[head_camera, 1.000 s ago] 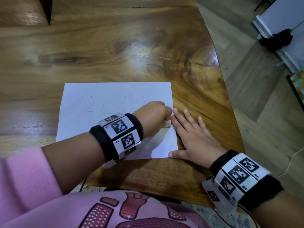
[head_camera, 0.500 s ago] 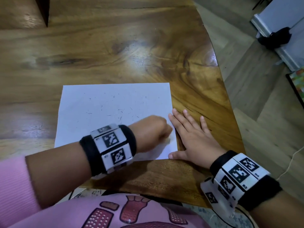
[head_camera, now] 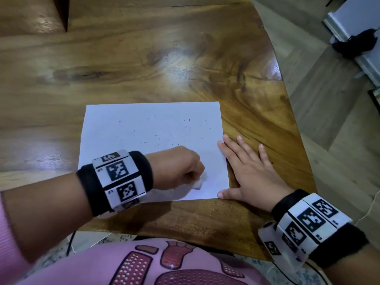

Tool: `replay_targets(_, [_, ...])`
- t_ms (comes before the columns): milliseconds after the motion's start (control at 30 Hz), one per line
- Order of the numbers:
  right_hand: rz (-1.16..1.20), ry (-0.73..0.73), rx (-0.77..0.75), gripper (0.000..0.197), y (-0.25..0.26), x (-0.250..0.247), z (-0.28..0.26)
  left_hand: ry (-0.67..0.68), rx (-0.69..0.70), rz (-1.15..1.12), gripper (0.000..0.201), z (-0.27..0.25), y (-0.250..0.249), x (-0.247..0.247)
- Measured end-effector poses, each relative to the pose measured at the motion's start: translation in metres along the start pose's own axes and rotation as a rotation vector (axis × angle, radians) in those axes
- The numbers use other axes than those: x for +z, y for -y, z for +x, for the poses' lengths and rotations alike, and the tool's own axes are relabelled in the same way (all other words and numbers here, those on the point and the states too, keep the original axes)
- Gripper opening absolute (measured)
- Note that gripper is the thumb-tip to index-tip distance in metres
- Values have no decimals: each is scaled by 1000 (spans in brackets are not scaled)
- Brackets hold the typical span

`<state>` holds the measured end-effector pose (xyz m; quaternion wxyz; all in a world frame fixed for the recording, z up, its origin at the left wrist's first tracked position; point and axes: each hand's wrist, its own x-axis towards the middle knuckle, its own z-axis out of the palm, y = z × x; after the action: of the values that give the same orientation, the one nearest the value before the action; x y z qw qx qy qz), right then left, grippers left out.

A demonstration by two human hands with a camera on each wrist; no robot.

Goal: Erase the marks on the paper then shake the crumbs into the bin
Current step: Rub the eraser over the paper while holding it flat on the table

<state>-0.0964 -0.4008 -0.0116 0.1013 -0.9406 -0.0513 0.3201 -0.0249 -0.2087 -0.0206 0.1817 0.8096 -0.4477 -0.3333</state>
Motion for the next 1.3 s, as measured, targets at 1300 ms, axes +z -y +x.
replay_targets(1300, [18, -20, 4, 114, 3, -1, 1, -93, -149, 60, 6, 15, -4, -28])
